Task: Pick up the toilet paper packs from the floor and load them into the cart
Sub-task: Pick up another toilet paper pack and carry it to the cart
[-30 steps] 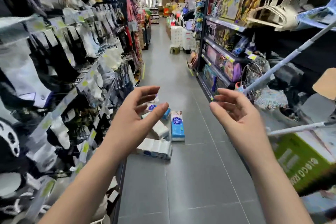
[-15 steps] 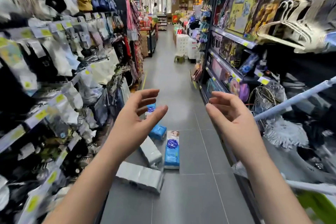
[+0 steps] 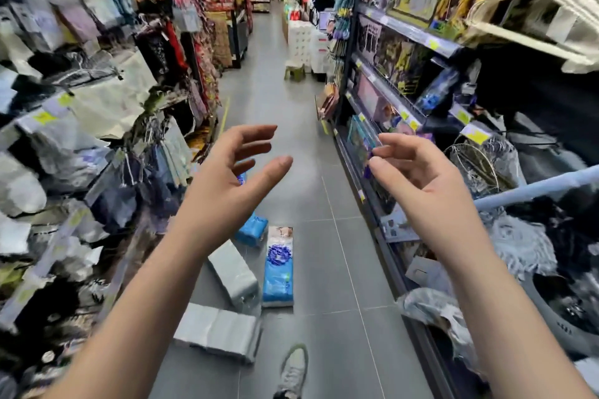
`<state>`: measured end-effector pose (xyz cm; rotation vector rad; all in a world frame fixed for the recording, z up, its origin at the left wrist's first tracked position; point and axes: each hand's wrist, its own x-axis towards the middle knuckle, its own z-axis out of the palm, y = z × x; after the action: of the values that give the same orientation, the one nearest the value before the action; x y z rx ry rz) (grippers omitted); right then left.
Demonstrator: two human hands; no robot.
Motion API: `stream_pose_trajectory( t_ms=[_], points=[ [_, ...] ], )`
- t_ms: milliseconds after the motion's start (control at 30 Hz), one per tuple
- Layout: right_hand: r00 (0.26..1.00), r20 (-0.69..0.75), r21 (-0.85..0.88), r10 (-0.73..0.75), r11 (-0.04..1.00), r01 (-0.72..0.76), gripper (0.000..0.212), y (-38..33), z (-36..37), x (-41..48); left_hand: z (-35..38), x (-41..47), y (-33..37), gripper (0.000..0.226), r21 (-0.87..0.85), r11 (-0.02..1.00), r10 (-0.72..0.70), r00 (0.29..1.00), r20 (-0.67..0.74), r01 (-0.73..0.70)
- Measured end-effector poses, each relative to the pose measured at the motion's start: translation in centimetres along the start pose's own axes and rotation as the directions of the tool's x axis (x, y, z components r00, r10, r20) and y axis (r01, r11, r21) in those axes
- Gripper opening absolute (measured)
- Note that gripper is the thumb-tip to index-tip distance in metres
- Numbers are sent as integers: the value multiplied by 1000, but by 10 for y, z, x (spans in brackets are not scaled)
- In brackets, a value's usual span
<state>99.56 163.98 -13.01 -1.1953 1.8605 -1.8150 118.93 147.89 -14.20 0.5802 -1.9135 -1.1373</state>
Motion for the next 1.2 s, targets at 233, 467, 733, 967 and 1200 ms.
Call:
stream_pose_trajectory(
  t_ms=[233,467,733,967,1200],
  points=[
    [999,39,-85,34,996,-31,30,44,17,152,13,142,-79,52,-19,999,-45,999,-3,45],
    [996,33,-63,77,995,-75,33,102,25,275,41,279,-136,51,-4,999,-51,998,41,51],
    [987,137,38,80,996,-86,33,171,40,412,71,382,-188,48,-2,991,-133,991,-8,133],
    [961,276,144,25,987,-67,33,232,40,546,109,477,-227,49,103,982,-137,975,-174,156],
    [911,412,212,7,972,-104,27,273,32,678,152,561,-250,56,117,961,-206,931,-302,251]
  ],
)
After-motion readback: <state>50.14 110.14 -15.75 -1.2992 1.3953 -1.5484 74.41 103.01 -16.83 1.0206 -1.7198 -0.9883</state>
